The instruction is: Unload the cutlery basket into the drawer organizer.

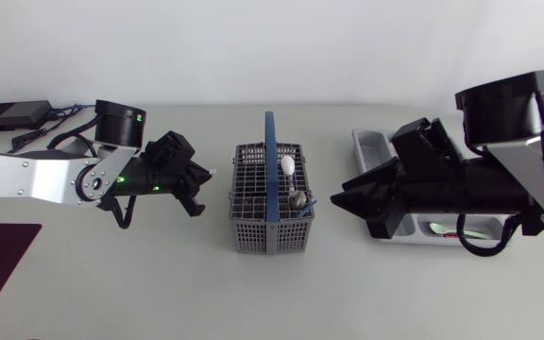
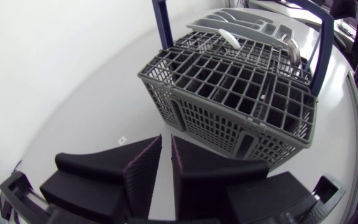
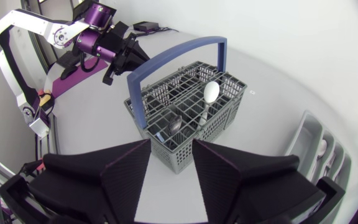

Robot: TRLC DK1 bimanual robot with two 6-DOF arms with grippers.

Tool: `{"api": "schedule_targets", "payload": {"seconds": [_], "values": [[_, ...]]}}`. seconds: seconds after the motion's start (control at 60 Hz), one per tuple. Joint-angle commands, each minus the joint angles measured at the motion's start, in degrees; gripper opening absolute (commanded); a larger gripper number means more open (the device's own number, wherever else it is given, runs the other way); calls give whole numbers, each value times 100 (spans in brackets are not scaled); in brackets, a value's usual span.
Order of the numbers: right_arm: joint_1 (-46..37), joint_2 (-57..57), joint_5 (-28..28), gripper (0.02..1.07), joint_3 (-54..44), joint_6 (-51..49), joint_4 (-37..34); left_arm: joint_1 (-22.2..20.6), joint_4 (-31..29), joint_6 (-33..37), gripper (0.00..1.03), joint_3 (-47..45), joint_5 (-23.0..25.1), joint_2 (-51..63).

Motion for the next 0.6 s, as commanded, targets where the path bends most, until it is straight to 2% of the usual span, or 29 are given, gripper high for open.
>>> {"api": "schedule_targets", "payload": {"seconds": [0.0,0.333,0.583], "values": [[152,43,129,57,-31,-108,-61,-91,-81,-43,30,-269,32,-235],[1181,377,1210,57,-207,86,642,-311,-55,-96,30,-594,32,-551],[1216,676,1456,57,-207,95,862,-398,-28,-113,30,-647,32,-595]]}}
